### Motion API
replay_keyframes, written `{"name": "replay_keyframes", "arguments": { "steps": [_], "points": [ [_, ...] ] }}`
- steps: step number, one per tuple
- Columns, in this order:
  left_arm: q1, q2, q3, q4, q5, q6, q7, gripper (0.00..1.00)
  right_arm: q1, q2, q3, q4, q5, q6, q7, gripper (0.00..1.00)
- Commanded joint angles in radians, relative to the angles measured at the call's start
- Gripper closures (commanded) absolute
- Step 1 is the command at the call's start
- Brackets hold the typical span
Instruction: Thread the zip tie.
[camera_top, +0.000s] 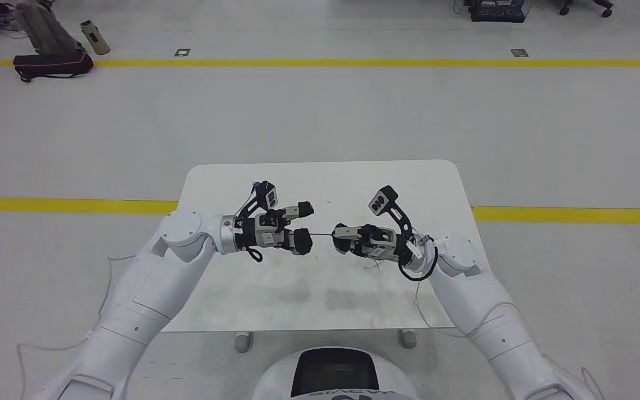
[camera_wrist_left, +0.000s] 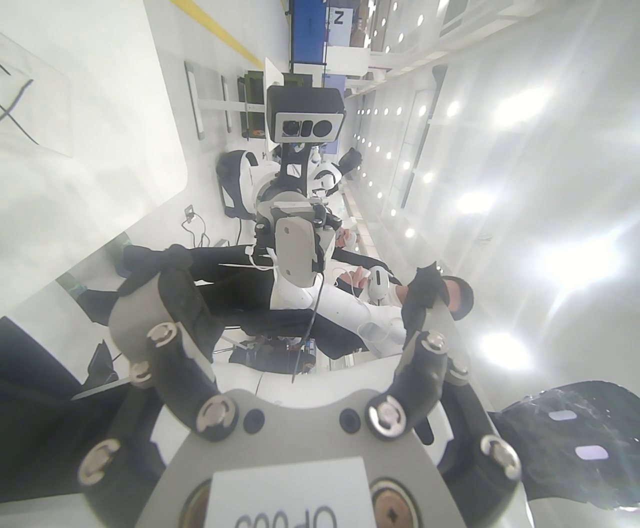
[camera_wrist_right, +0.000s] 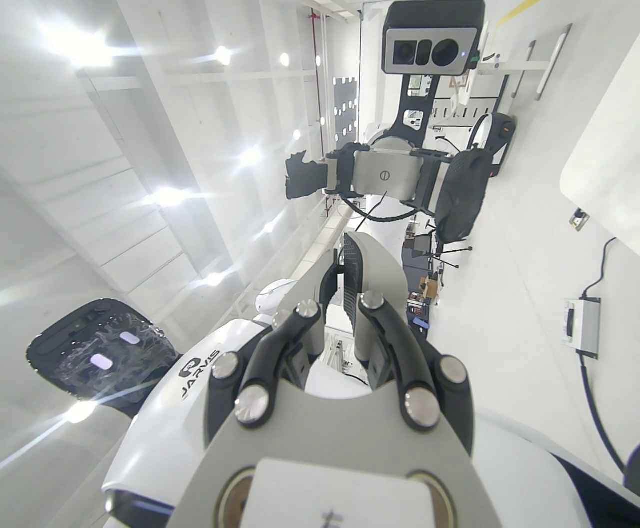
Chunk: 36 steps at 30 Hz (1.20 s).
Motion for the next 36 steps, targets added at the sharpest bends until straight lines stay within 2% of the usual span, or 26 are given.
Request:
{"name": "replay_keyframes", "arguments": {
  "steps": [1, 7, 9, 10, 11, 12, 15, 18, 20, 24, 29, 36],
  "points": [
    [-0.001, 0.000, 0.001, 0.001, -0.004, 0.000, 0.000, 0.00, 0.001, 0.000, -0.001, 0.002, 0.000, 0.000, 0.000, 1.00],
    [-0.005, 0.002, 0.007, 0.002, -0.013, 0.002, 0.000, 0.00, 0.007, 0.001, -0.008, 0.012, -0.006, -0.001, -0.007, 1.00],
    [-0.006, 0.002, 0.009, 0.003, -0.015, 0.002, 0.000, 0.22, 0.009, 0.000, -0.010, 0.016, -0.006, -0.001, -0.010, 1.00],
    [-0.006, 0.003, 0.010, 0.004, -0.015, 0.002, 0.002, 0.30, 0.010, 0.000, -0.012, 0.019, -0.007, -0.001, -0.011, 1.00],
    [-0.007, 0.003, 0.011, 0.005, -0.016, 0.003, 0.004, 0.34, 0.011, 0.000, -0.014, 0.021, -0.008, -0.001, -0.013, 1.00],
    [-0.007, 0.003, 0.012, 0.005, -0.017, 0.003, 0.005, 0.49, 0.013, 0.000, -0.015, 0.023, -0.010, -0.002, -0.015, 1.00],
    [-0.010, 0.003, 0.018, 0.006, -0.020, 0.003, 0.008, 0.56, 0.016, -0.001, -0.021, 0.029, -0.014, -0.002, -0.020, 1.00],
    [-0.014, 0.003, 0.023, 0.009, -0.022, 0.002, 0.010, 0.60, 0.020, 0.000, -0.027, 0.036, -0.031, -0.003, -0.029, 1.00],
    [-0.016, 0.003, 0.026, 0.013, -0.022, 0.004, 0.016, 0.58, 0.022, 0.000, -0.030, 0.039, -0.049, -0.009, -0.041, 1.00],
    [-0.021, 0.003, 0.032, 0.020, -0.023, 0.006, 0.021, 0.64, 0.024, 0.000, -0.035, 0.044, -0.065, -0.016, -0.058, 1.00],
    [-0.026, 0.003, 0.036, 0.026, -0.026, 0.002, 0.022, 0.65, 0.026, 0.000, -0.036, 0.047, -0.069, -0.030, -0.072, 1.00],
    [-0.037, 0.004, 0.045, 0.037, -0.027, -0.001, 0.019, 0.74, 0.034, -0.002, -0.041, 0.058, -0.063, -0.043, -0.085, 1.00]
  ]
}}
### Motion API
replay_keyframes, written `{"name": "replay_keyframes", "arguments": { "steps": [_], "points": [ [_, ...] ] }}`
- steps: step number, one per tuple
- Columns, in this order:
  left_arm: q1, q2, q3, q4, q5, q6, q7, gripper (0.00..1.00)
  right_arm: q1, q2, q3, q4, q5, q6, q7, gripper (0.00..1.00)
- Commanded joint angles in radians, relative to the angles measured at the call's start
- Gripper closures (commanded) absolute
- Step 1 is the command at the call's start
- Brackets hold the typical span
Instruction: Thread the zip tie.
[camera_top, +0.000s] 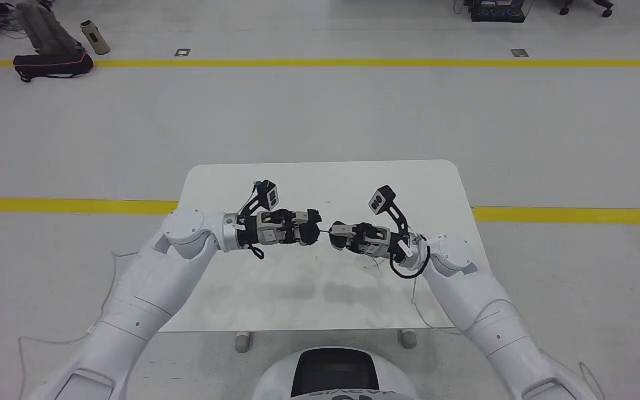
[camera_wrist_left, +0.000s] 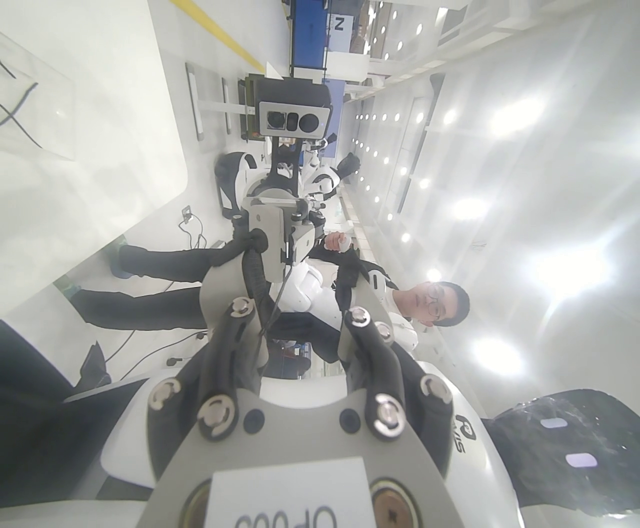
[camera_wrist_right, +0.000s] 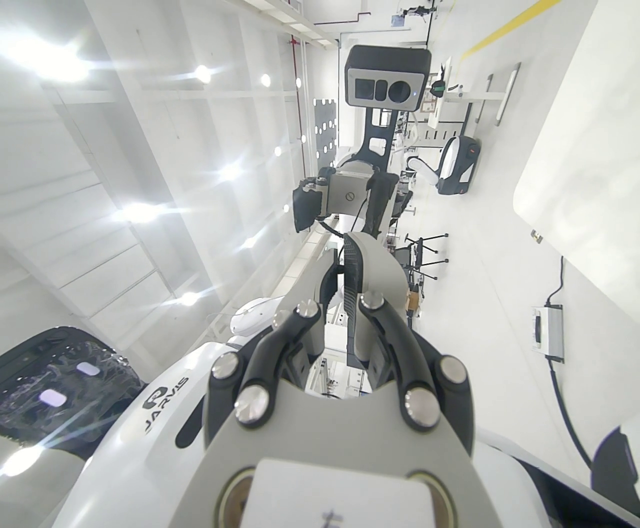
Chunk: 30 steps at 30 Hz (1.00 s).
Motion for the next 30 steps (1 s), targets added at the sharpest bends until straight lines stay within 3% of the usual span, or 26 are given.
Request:
{"name": "replay_keyframes", "arguments": {
  "steps": [1, 30],
  "points": [
    [-0.004, 0.000, 0.004, 0.002, -0.001, -0.001, -0.001, 0.75, 0.004, -0.001, -0.003, 0.005, -0.001, -0.001, 0.000, 1.00],
    [-0.043, 0.001, 0.049, 0.038, 0.020, -0.001, -0.033, 0.85, 0.040, -0.005, -0.025, 0.050, 0.004, -0.007, 0.015, 1.00]
  ]
}}
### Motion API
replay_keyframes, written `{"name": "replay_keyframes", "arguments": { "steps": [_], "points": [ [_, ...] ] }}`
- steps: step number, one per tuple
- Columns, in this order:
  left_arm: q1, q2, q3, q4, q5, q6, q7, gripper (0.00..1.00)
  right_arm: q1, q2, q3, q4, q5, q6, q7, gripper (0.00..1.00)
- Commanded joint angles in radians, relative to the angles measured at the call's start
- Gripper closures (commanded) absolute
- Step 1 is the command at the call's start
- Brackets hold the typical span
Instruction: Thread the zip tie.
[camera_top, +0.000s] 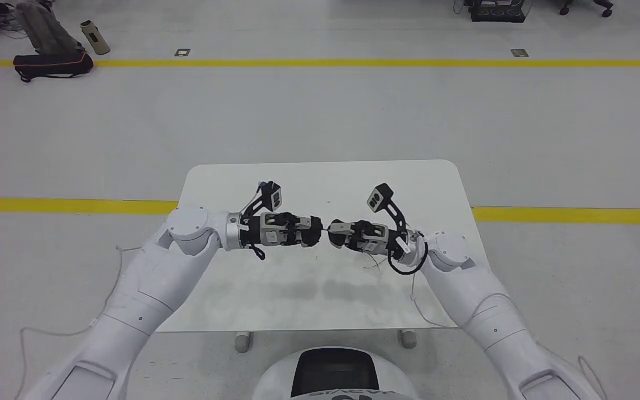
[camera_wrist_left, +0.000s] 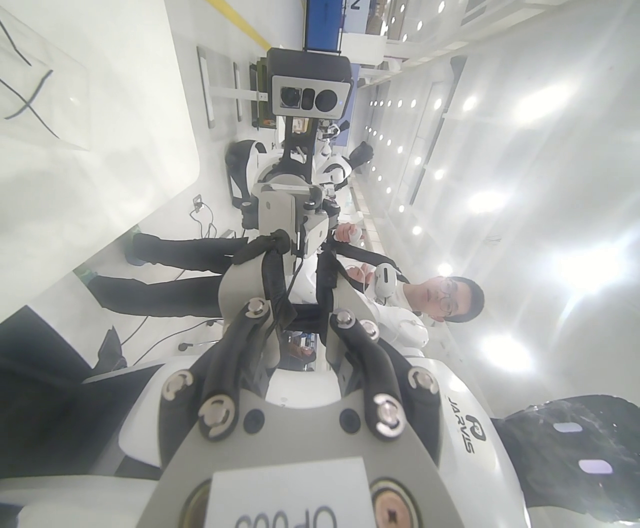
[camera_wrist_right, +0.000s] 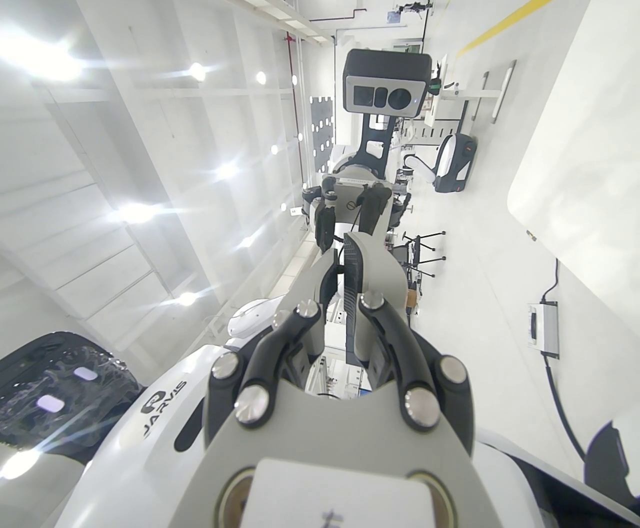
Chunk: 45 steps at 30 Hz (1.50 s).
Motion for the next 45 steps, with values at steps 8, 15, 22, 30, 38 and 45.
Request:
{"name": "replay_keyframes", "arguments": {
  "steps": [8, 15, 22, 30, 38, 45],
  "points": [
    [-0.007, 0.000, 0.013, 0.005, -0.001, 0.005, 0.003, 0.86, 0.009, -0.003, -0.011, 0.014, -0.004, -0.002, -0.002, 1.00],
    [-0.013, 0.000, 0.022, 0.011, -0.007, 0.005, 0.004, 0.89, 0.014, -0.005, -0.018, 0.021, -0.005, -0.006, -0.007, 1.00],
    [-0.020, -0.001, 0.030, 0.021, -0.012, 0.003, 0.004, 0.91, 0.020, -0.007, -0.024, 0.027, -0.002, -0.008, -0.011, 1.00],
    [-0.027, -0.001, 0.038, 0.029, -0.017, 0.001, 0.004, 0.91, 0.028, -0.010, -0.031, 0.033, -0.001, -0.009, -0.013, 1.00],
    [-0.032, -0.002, 0.046, 0.033, -0.020, 0.003, 0.006, 1.00, 0.031, -0.012, -0.032, 0.037, 0.000, -0.009, -0.016, 1.00],
    [-0.034, -0.001, 0.050, 0.035, -0.022, -0.002, 0.009, 1.00, 0.027, -0.012, -0.028, 0.039, 0.018, -0.005, -0.016, 0.00]
  ]
}}
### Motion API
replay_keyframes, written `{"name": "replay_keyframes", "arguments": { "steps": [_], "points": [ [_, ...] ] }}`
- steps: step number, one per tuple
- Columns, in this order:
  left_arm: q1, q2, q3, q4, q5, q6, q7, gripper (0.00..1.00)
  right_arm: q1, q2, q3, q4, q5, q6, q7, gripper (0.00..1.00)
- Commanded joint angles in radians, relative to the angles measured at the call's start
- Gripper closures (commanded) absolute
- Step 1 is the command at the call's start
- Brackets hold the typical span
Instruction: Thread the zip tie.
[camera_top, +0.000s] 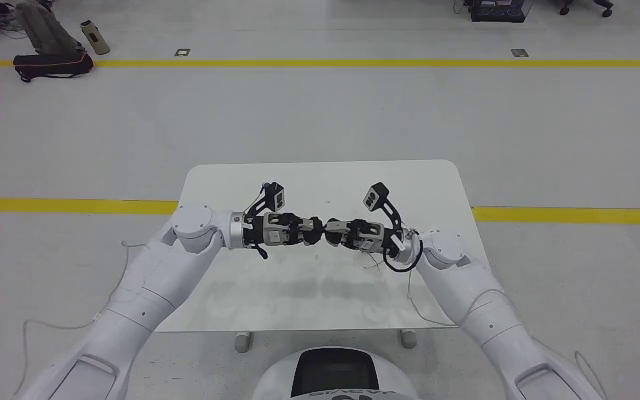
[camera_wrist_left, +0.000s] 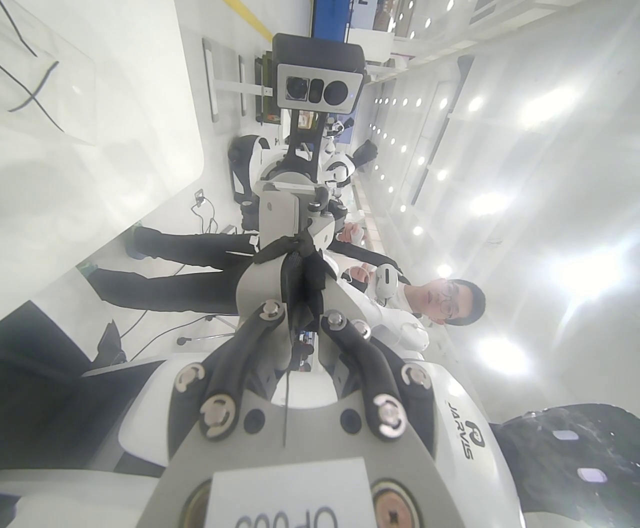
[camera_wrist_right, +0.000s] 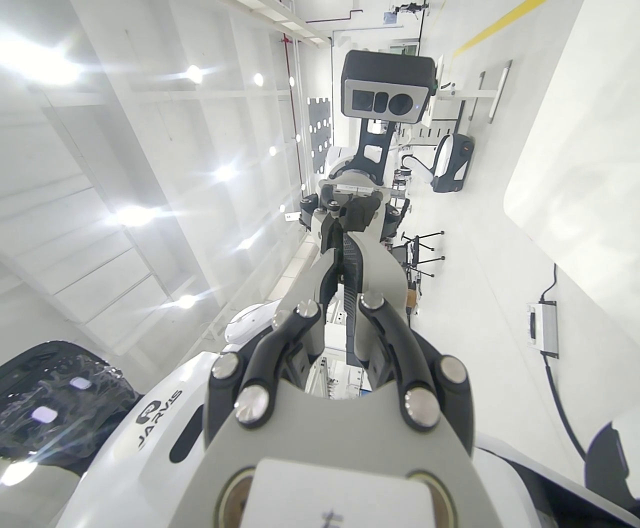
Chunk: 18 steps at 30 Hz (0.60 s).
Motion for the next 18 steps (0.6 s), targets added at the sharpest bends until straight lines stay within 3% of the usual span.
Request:
{"name": "replay_keyframes", "arguments": {
  "steps": [1, 13, 18],
  "points": [
    [0.001, 0.001, -0.001, 0.000, -0.001, -0.002, 0.002, 1.00, -0.002, 0.001, 0.006, 0.000, 0.012, 0.003, 0.005, 0.00],
    [0.023, 0.013, -0.027, -0.019, 0.017, -0.023, 0.027, 1.00, -0.044, 0.027, 0.116, -0.021, 0.035, -0.012, -0.018, 0.00],
    [0.039, 0.018, -0.041, -0.037, 0.034, -0.067, 0.054, 1.00, -0.062, 0.032, 0.139, -0.038, 0.048, -0.015, -0.040, 0.00]
  ]
}}
